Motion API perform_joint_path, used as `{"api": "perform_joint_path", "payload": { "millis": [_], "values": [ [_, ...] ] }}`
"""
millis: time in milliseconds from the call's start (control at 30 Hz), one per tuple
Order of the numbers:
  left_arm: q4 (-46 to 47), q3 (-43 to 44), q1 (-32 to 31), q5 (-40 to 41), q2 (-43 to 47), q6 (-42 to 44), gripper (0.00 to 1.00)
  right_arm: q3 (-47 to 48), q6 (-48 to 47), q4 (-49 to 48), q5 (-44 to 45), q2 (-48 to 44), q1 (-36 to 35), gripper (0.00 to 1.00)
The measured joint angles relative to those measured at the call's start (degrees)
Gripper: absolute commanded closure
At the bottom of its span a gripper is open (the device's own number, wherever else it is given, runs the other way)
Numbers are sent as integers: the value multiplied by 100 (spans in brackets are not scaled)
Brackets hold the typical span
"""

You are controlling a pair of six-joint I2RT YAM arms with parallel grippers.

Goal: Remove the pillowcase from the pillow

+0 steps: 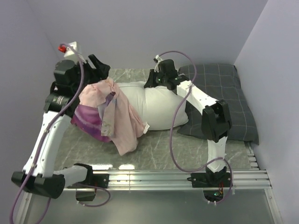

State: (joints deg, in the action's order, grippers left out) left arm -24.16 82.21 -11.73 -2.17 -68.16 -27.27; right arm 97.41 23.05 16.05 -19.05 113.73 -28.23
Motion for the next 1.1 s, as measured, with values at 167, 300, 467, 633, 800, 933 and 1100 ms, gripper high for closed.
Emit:
{"api": "perform_joint_path", "payload": {
  "millis": [167, 300, 467, 633, 800, 933, 1100],
  "values": [
    [190, 37, -2, 35, 817, 44, 21, 378, -52, 57, 162, 358, 35, 63],
    [343, -538, -44, 7, 1377, -72, 23, 400, -85, 79, 289, 378, 46, 45],
    [267, -2153, -280, -61, 1843, -372, 20, 581, -188, 278, 514, 374, 44, 34],
    [-4, -3165, -557, -142, 2153, -658, 18, 691, -243, 435, 634, 374, 35, 33],
    [-4, -3311, -671, -92, 2577, -826, 33, 793, -262, 562, 743, 365, 28, 32],
    [55, -3314, -675, 61, 2273, -922, 79, 793, -317, 721, 929, 208, 9, 30],
    [212, -3342, -675, 363, 1596, -960, 99, 796, -518, 1071, 1333, -494, -125, 26]
  ]
}}
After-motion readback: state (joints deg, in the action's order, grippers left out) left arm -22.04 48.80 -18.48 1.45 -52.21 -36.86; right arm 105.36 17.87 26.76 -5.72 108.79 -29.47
